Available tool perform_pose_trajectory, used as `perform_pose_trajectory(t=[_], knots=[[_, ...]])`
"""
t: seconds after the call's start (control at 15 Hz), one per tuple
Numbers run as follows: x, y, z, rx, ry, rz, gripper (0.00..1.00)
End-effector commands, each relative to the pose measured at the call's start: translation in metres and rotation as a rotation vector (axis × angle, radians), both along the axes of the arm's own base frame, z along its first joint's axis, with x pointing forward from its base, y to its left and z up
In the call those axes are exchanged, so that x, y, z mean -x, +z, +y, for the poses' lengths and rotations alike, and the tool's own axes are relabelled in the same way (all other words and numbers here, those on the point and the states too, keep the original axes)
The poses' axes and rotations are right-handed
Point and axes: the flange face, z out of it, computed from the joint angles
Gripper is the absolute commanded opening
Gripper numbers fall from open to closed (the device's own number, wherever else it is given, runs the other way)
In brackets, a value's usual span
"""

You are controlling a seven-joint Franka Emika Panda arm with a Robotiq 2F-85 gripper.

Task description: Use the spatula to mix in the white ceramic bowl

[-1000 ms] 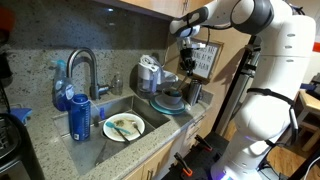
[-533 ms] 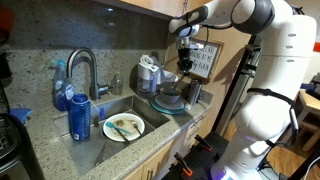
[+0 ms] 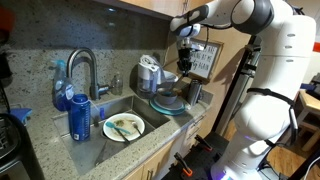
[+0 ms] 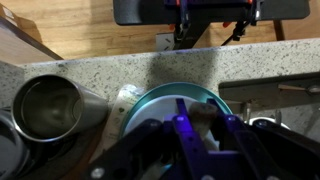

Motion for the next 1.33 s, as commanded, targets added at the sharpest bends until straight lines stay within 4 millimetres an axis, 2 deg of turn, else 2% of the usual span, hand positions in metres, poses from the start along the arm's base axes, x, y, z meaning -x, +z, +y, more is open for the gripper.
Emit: perform_pose_trajectory(t=[0.0,0.33,0.67,0.93,1.27], knots=[[0.014,0.001,0.0,-0.125,0.062,0.073,0.08],[0.03,-0.002,-0.011,-0.119,0.043,0.222,0.08],[0.034,-0.001,-0.02,-0.035,0.033,0.3,0.08],[0.024,0.007,-0.015,0.08,0.049,0.195,0.08],[0.012,0.009,-0.01,0.111,0.04,0.095,0.08]])
